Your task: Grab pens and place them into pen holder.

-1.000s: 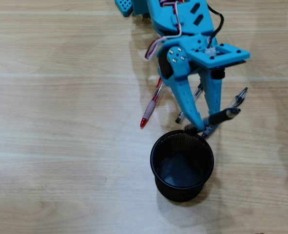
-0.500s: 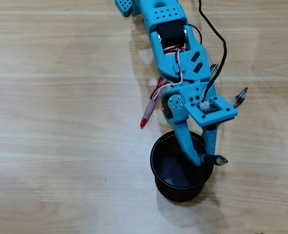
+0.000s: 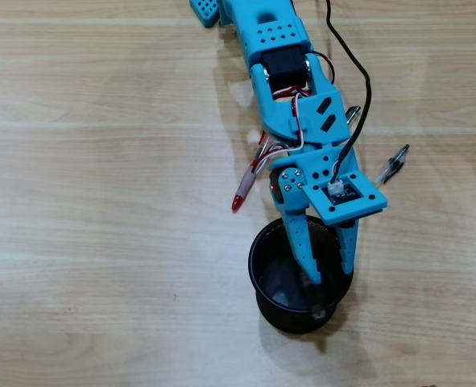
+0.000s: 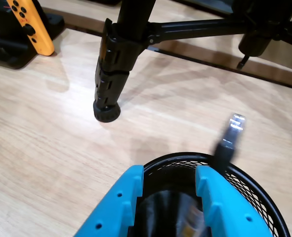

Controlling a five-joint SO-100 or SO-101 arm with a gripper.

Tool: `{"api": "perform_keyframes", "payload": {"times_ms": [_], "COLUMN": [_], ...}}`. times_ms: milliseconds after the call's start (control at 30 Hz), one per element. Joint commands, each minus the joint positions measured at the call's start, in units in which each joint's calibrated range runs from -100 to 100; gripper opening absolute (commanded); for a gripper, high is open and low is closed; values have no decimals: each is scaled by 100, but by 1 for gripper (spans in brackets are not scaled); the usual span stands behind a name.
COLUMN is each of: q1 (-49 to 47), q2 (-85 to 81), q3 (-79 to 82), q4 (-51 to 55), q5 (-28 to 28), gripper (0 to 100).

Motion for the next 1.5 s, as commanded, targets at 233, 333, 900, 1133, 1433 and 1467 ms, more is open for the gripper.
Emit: {"api": "perform_keyframes", "payload": {"times_ms": [233, 333, 900, 1133, 1433, 1467], "q1": [125, 198, 270, 34, 170, 216], "q2": [-2088, -2558, -3952, -3944, -3927, -3919], "q3": [-301, -301, 1826, 3142, 4350, 4431], "q4": [3444, 4641, 5769, 5373, 4357, 4357], "q5": [12, 12, -440, -1065, -1085, -1085], "gripper": [2, 2, 2, 2, 2, 2]}}
